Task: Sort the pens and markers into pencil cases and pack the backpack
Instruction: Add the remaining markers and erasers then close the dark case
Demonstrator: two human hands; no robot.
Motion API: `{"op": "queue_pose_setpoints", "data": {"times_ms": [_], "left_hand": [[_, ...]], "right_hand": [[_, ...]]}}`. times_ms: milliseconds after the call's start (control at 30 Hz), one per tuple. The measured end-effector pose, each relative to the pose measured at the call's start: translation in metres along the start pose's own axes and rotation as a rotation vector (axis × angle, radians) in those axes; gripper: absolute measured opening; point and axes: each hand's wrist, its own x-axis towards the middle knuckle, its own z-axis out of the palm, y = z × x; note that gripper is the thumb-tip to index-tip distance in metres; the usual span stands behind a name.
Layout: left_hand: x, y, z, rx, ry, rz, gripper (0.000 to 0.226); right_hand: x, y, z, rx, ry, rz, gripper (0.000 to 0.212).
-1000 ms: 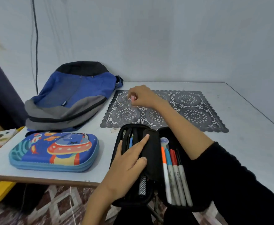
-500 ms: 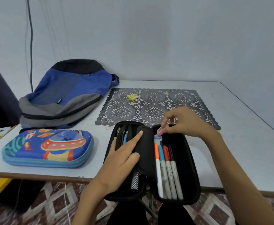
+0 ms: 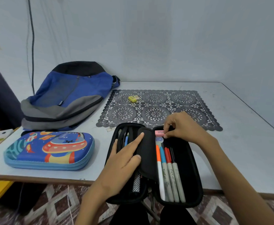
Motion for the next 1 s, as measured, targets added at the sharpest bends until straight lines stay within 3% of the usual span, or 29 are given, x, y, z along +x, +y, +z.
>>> {"op": "queue_pose_setpoints", "data": {"times_ms": [167,267,367,533,667,733,800,900,1000], "left_hand": [[-0.001,0.000,0.000,-0.009,0.008,-0.001,0.074],[0.000,0.000,-0.001,-0.010,0.007,-0.008,0.070],[0.000,0.000,0.000,-0.013,0.007,-0.007,0.068],[0.001,-0.002,0.000,-0.005,0.005,0.011,0.069],[0.002,-0.006,0.000,-0.004,0.003,0.020,0.071],[0.002,-0.005,0.000,-0.002,0.009,0.027,0.072],[0.002,-0.005,0.000,-0.003,0.012,0.023,0.072],[0.003,-0.009,-0.001,0.003,0.010,0.028,0.071],[0.004,-0.008,0.000,0.004,0.015,0.024,0.071]], "right_hand": [[0.014,-0.018,-0.018,0.061,-0.162,0.002,0.011],[0.048,-0.029,-0.022,0.131,-0.064,-0.002,0.011],[0.098,-0.035,-0.004,-0.011,-0.002,-0.004,0.014],[0.165,-0.034,0.033,-0.390,-0.151,0.041,0.043],[0.186,-0.028,0.046,-0.379,-0.270,0.083,0.062],[0.187,-0.025,0.048,-0.338,-0.263,0.105,0.051],[0.185,-0.026,0.048,-0.312,-0.172,0.072,0.033],[0.180,-0.028,0.042,-0.243,-0.041,0.037,0.023],[0.174,-0.024,0.037,-0.178,-0.022,0.047,0.005]]}}
